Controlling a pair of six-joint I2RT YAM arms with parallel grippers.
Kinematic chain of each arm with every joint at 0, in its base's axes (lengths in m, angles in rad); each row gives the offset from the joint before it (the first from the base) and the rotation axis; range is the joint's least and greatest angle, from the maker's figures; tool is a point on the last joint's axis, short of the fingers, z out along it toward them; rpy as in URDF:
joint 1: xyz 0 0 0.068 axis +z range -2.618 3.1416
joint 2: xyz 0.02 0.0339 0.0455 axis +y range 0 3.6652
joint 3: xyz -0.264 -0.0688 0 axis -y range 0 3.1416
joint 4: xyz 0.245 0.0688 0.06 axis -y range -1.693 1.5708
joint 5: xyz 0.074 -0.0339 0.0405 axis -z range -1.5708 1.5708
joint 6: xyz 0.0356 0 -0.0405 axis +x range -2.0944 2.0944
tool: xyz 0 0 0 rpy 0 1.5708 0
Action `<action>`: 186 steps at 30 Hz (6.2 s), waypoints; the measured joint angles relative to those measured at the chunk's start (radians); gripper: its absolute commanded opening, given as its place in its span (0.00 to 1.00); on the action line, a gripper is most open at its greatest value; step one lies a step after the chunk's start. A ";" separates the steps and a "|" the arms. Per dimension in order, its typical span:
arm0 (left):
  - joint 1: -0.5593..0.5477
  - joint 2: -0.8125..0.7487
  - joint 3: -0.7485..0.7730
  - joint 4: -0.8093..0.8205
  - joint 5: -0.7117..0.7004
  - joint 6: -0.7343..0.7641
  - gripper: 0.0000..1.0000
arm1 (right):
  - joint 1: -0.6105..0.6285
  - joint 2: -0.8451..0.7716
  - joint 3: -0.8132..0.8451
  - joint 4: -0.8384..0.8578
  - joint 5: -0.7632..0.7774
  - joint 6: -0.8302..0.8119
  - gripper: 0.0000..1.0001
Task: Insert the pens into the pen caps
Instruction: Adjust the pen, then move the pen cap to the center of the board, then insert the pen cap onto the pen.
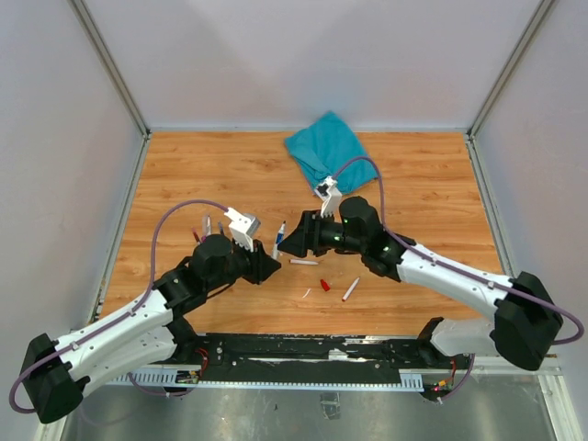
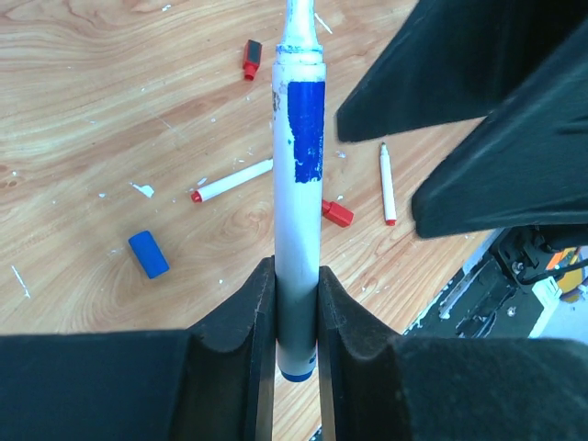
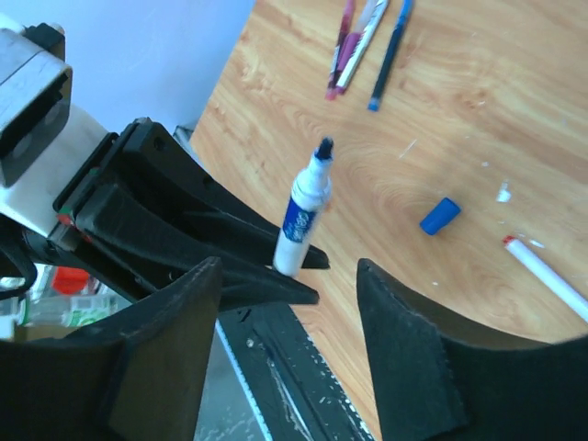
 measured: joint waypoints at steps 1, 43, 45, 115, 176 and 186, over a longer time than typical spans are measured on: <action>0.000 0.003 0.008 -0.008 -0.003 -0.004 0.01 | 0.000 -0.024 -0.006 -0.013 0.017 -0.010 0.66; 0.098 -0.027 0.340 -0.398 -0.272 -0.010 0.00 | 0.037 -0.088 0.010 -0.448 0.450 -0.230 0.64; 0.098 -0.048 0.348 -0.419 -0.281 -0.009 0.01 | 0.070 -0.016 0.069 -0.453 0.456 -0.215 0.65; 0.098 -0.216 0.390 -0.539 -0.471 0.005 0.00 | 0.259 0.863 0.900 -0.975 0.677 0.343 0.61; 0.098 -0.184 0.386 -0.531 -0.444 0.004 0.01 | 0.354 0.572 0.425 -0.852 0.483 -0.167 0.37; 0.098 -0.180 0.386 -0.529 -0.444 0.004 0.00 | 0.354 0.584 0.434 -0.832 0.472 -0.186 0.33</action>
